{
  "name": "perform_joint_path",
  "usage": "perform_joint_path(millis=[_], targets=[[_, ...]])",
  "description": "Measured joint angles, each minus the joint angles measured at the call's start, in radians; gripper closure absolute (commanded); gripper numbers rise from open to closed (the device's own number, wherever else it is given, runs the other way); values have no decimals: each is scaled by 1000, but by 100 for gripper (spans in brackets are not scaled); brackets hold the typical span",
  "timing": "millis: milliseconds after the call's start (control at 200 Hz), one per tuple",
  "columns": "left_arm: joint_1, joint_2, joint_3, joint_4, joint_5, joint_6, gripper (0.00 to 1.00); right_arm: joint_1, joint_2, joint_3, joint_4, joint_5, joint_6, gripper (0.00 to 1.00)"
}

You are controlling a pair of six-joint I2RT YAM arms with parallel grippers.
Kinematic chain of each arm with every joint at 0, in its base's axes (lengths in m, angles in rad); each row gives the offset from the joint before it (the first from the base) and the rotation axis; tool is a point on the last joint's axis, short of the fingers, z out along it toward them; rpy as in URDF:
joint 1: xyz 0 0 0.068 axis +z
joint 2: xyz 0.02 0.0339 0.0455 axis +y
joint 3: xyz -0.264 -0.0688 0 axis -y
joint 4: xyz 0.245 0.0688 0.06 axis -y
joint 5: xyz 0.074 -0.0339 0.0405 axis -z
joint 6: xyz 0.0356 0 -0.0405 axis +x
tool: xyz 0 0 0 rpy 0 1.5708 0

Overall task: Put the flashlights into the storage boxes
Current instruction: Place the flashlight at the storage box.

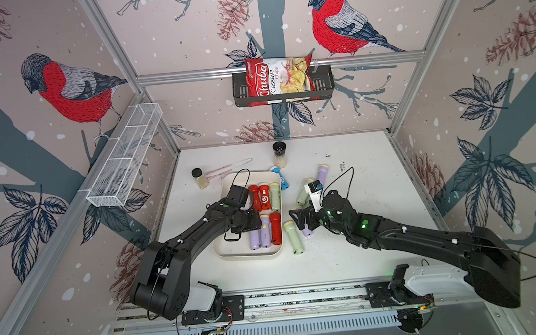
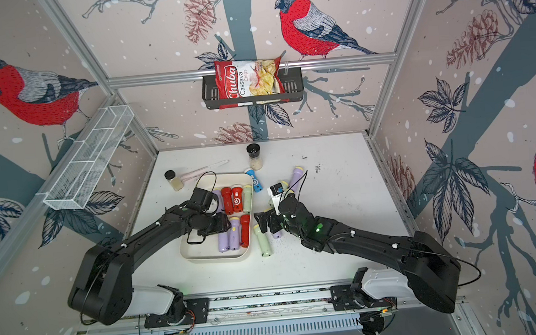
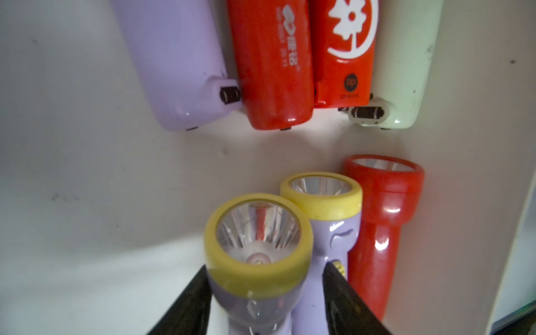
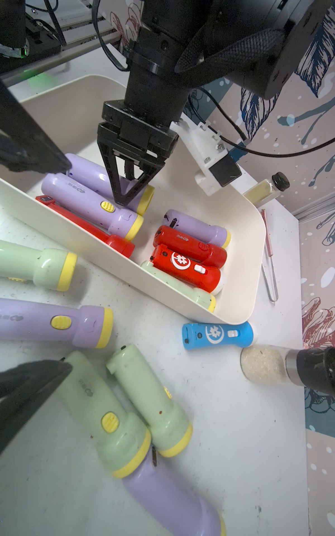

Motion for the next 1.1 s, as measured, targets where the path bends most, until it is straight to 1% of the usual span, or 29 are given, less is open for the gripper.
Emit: perform_joint_path(millis=[340, 445, 510, 520, 525, 530, 545, 815, 956, 1096], targets=[[0, -12, 6, 0, -25, -12, 33, 0, -4, -7, 6, 0, 0, 1], [0, -13, 6, 0, -27, -15, 22, 0, -2, -7, 8, 0, 0, 1], [0, -15, 6, 0, -27, -18, 17, 0, 1, -5, 8, 0, -1, 1], [0, -16, 6, 0, -27, -18, 15, 0, 1, -5, 8, 0, -1, 1], [0, -16, 6, 0, -27, -18, 9, 0, 2, -5, 8, 0, -1, 1], [0, -17, 6, 0, -27, -18, 6, 0, 2, -5, 8, 0, -1, 1], [0, -18, 6, 0, -27, -18, 4, 0, 2, -5, 10, 0, -1, 1], [0, -44, 74, -23, -52, -14, 3, -3, 14, 12, 22, 2, -4, 1], [0, -46, 107, -23, -50, -5, 4, -8, 15, 44, 23, 57, -3, 1], [0, -71, 112, -17, -51, 3, 4, -43, 15, 60, 18, 92, -3, 1]])
